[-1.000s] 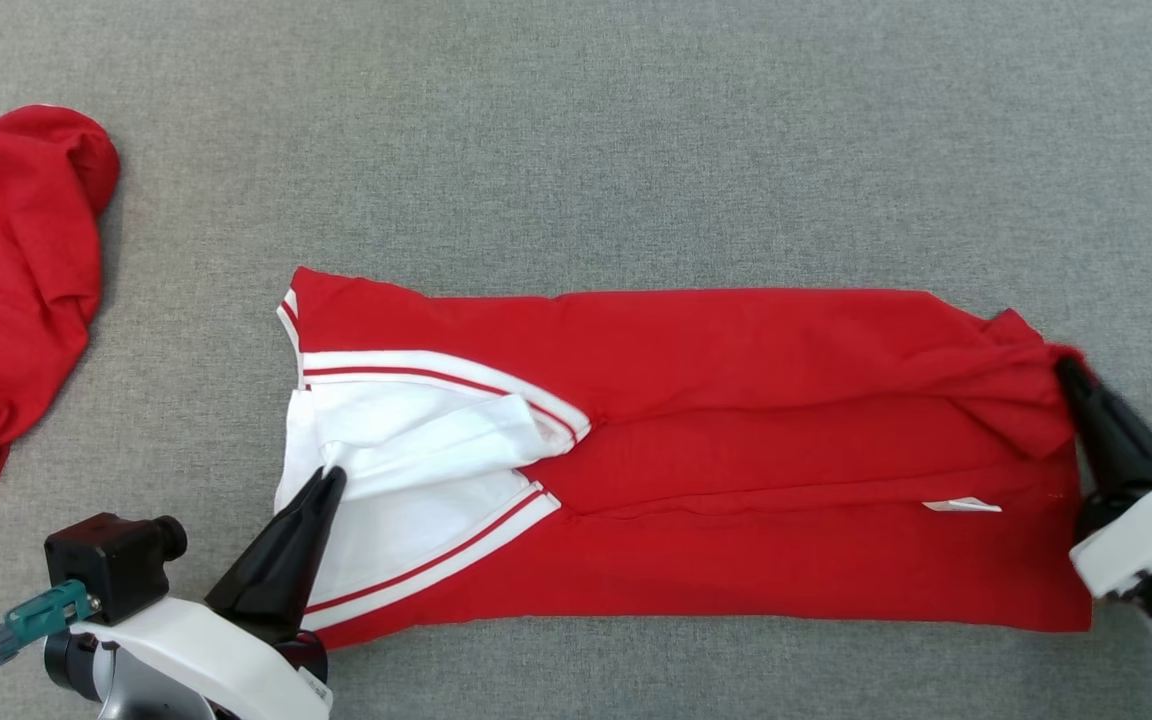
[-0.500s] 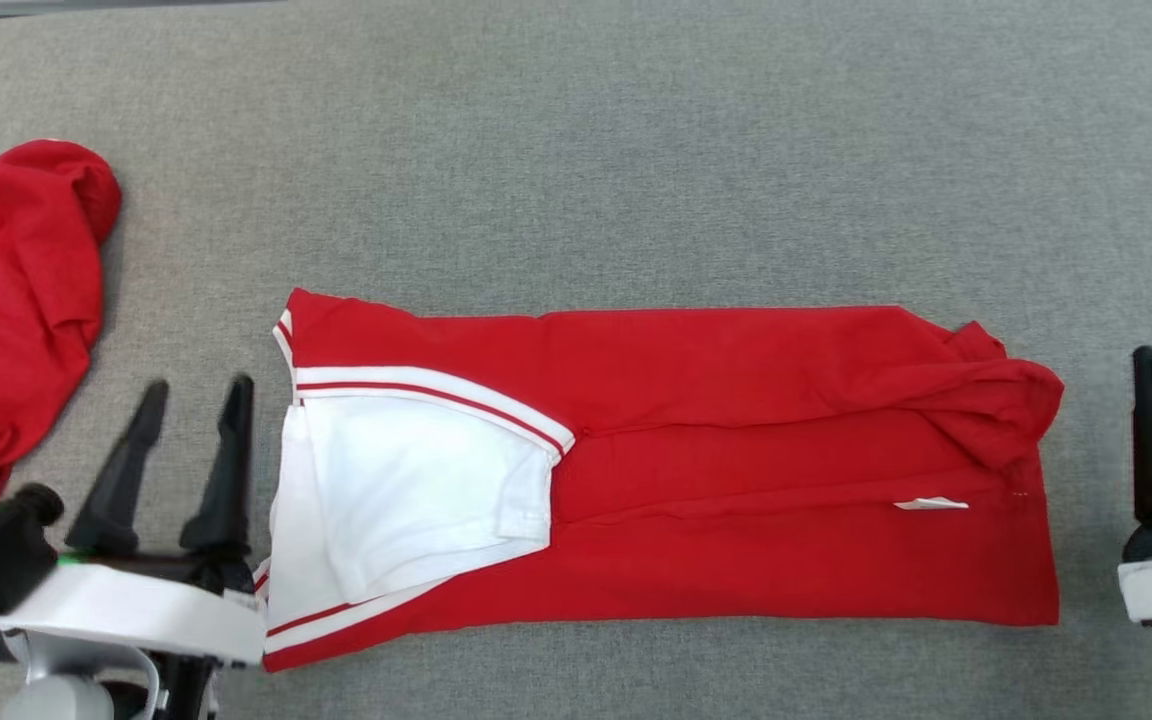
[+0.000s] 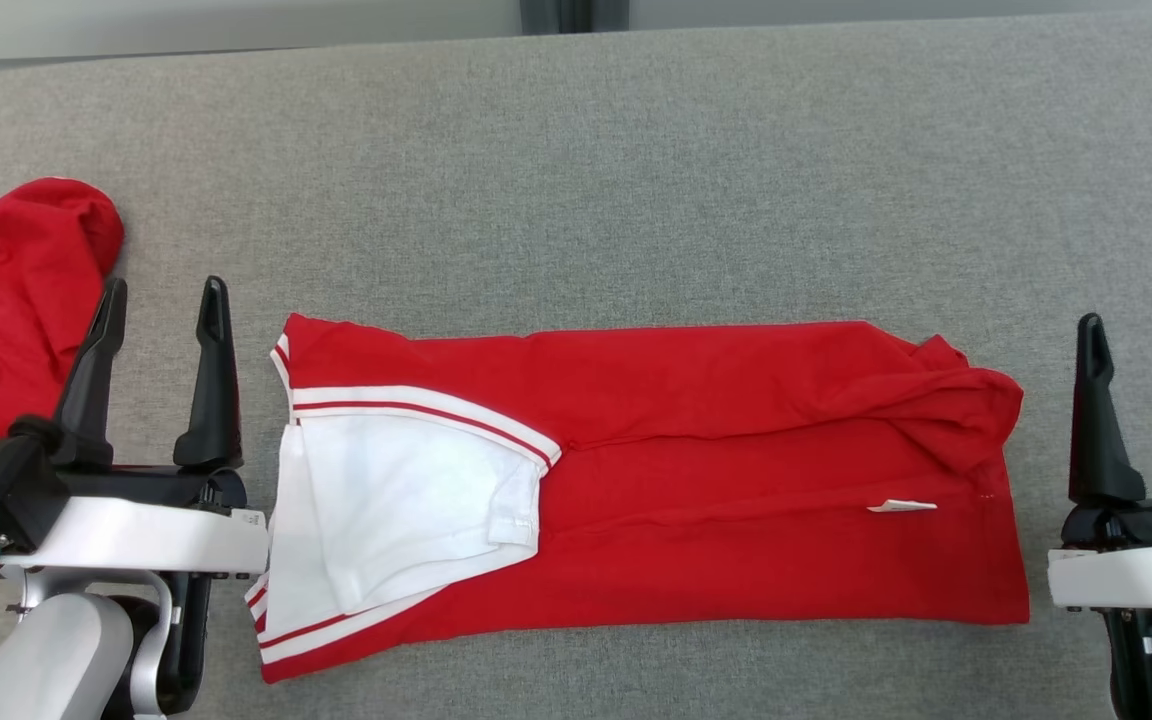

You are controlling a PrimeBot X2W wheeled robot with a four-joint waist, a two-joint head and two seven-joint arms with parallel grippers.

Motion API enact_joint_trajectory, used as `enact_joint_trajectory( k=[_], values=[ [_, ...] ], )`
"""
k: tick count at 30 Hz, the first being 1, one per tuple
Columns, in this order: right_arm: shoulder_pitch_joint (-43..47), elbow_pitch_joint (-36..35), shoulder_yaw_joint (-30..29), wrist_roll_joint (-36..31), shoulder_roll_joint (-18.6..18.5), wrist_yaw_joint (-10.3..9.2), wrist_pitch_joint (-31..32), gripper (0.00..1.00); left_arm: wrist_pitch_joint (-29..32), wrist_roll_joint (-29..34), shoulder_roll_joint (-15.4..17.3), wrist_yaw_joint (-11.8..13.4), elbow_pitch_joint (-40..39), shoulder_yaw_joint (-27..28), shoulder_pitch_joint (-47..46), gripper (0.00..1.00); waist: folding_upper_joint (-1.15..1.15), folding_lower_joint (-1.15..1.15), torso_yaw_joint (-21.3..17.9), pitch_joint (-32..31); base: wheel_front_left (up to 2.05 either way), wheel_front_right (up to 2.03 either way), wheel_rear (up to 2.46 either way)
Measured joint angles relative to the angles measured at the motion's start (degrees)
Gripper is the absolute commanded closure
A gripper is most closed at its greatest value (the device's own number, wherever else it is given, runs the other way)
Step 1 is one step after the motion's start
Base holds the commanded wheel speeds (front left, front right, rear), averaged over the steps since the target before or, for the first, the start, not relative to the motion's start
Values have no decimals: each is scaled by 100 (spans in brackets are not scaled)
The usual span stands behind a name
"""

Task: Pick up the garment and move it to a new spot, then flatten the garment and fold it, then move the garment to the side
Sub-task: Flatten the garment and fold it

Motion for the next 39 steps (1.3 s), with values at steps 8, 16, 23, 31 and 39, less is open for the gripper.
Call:
enact_joint_trajectory(
  k=[8,16,23,31,39],
  values=[
    [47,414,162,-202,13,0,-198,0,-40,601,-289,-436,531,353,13,0,0,0,5,-179,0,0,0],
    [110,641,180,-215,16,0,-238,0,-44,1133,-623,-891,773,668,267,0,0,0,42,-282,0,0,0],
    [99,719,151,-193,19,0,-236,0,-45,1269,-834,-1101,868,761,268,0,0,0,106,-261,0,0,0],
    [-74,1090,-185,-233,-46,0,-160,0,-45,1373,-976,-1266,940,780,257,0,0,0,188,-238,0,0,0],
    [-421,2374,-111,-92,-70,0,-129,0,-38,1474,-1065,-1349,936,549,154,0,0,0,258,-169,0,0,0]
  ],
)
